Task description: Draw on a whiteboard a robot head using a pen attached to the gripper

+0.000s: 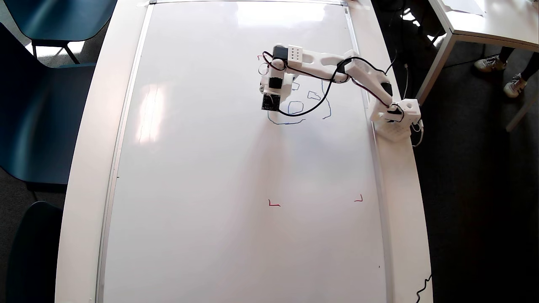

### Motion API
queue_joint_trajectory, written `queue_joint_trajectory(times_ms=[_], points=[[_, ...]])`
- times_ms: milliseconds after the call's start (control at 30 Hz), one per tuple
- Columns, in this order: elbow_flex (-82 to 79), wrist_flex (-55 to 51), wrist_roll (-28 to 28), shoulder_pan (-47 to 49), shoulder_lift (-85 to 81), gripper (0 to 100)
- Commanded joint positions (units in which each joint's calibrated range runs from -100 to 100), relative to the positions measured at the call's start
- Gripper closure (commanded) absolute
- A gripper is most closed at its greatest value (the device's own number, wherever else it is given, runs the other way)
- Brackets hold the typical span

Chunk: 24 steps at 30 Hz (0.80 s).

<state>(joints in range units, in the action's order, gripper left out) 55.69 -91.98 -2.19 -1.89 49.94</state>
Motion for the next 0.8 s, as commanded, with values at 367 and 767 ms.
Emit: queue_joint_trajectory(times_ms=[367,767], points=[[0.8,2.6,0.2,0.5,2.3,99],[3.7,3.3,0.3,0.4,3.9,99]])
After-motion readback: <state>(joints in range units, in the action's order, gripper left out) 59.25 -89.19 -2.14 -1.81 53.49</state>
